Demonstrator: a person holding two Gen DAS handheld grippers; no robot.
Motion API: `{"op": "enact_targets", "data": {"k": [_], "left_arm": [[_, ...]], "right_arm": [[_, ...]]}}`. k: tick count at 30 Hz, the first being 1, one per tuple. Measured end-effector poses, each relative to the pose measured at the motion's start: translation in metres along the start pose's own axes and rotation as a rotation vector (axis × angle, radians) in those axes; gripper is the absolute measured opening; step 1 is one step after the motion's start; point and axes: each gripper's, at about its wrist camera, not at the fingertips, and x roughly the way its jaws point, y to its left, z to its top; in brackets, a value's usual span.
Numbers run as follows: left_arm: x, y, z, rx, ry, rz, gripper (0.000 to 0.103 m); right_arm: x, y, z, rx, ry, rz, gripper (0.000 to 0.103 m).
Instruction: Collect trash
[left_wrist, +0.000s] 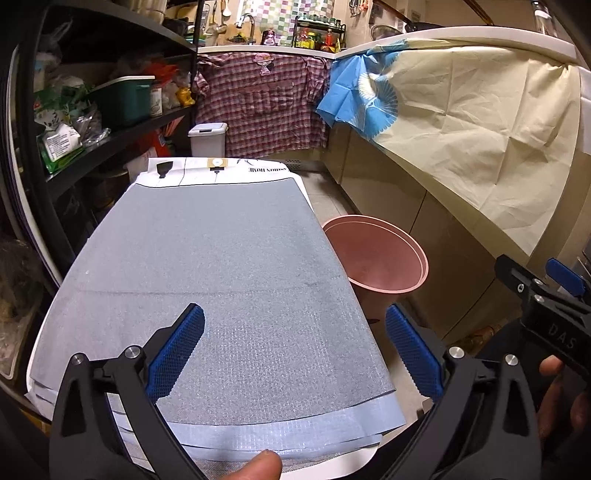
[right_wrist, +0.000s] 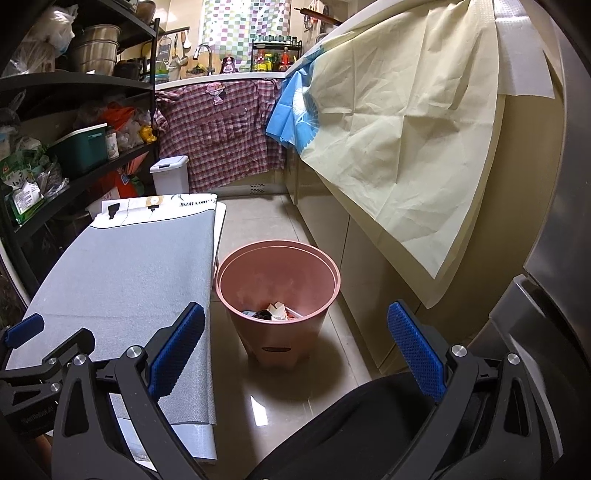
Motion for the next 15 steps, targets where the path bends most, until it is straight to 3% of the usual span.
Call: {"op": "enact_targets", "data": {"k": [15], "left_arm": [[-0.0007,0.0031,0.0008,-0.007,-0.008,-0.006,0.095]], "right_arm": [[0.0027,-0.0022,0.0003,0.006,0.007,0.000,0.098]]}}
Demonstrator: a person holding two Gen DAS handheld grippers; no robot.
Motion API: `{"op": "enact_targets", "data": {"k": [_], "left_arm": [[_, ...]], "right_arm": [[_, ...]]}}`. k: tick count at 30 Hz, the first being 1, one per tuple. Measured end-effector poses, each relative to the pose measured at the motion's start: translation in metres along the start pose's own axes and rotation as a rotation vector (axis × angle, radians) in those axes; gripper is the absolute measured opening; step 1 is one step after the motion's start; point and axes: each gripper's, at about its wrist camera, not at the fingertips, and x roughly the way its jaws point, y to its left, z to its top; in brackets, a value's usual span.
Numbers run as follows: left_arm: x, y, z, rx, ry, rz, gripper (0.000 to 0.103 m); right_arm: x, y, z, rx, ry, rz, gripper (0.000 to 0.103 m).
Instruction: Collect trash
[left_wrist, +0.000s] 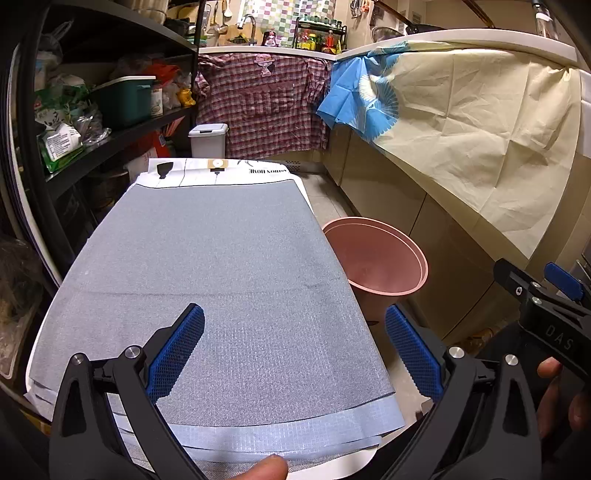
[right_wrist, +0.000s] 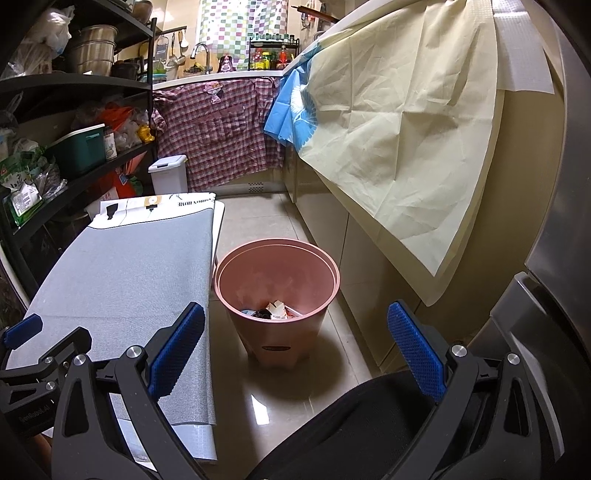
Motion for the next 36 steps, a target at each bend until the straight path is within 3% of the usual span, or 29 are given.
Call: {"op": "enact_targets", "data": {"k": [36], "left_arm": [[0.0015,-0.0070,-0.0018,0.018,-0.008,-0.026,0.095]], "right_arm": [[0.0004,-0.0001,-0.0001,0.000,0.000,-0.001,0.097]]}}
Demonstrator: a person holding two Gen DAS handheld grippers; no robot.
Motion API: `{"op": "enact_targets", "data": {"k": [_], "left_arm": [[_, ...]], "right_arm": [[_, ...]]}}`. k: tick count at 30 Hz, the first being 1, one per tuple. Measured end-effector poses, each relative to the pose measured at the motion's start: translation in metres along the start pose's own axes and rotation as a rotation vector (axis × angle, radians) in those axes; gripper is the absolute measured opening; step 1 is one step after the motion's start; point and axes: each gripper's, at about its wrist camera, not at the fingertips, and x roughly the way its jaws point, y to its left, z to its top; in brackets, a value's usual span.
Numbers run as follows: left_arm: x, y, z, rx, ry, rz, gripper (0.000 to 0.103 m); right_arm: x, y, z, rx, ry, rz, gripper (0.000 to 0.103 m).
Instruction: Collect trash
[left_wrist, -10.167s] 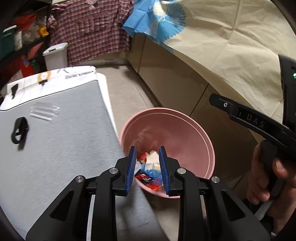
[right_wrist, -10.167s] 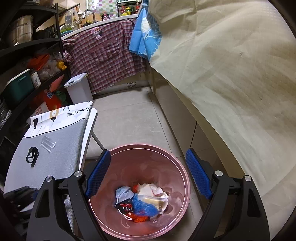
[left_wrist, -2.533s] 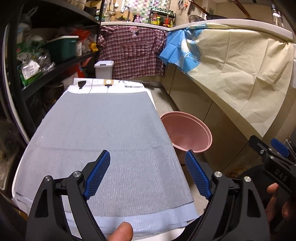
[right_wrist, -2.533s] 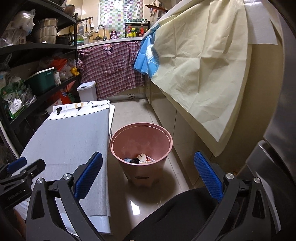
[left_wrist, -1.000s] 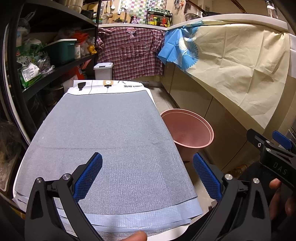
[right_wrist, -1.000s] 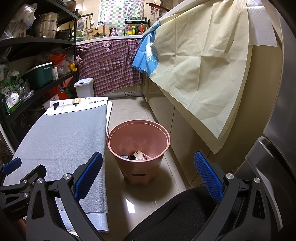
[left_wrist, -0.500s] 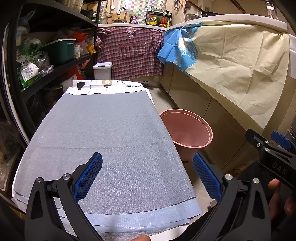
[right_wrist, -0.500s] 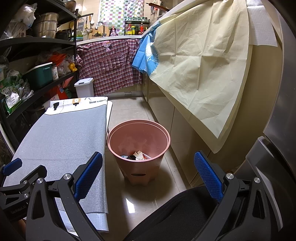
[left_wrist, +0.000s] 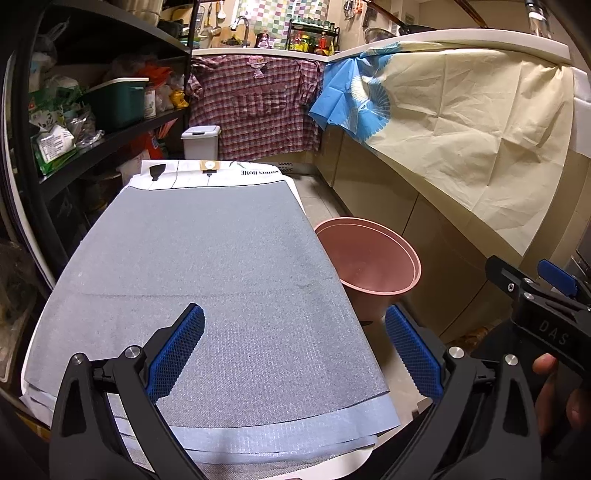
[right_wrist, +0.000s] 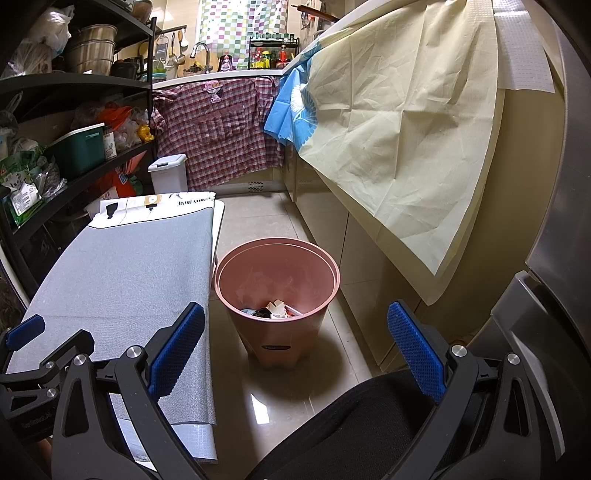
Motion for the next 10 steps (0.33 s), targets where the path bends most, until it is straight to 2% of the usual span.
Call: {"op": "enact_targets", "data": {"k": [10], "left_arm": [[0.0002,0.0023,0.0013,-0.016,0.009,0.012,0.095]], "right_arm": [[0.0018,0.0000,-0.0016,0.003,0.007,-0.001,0.097]]}}
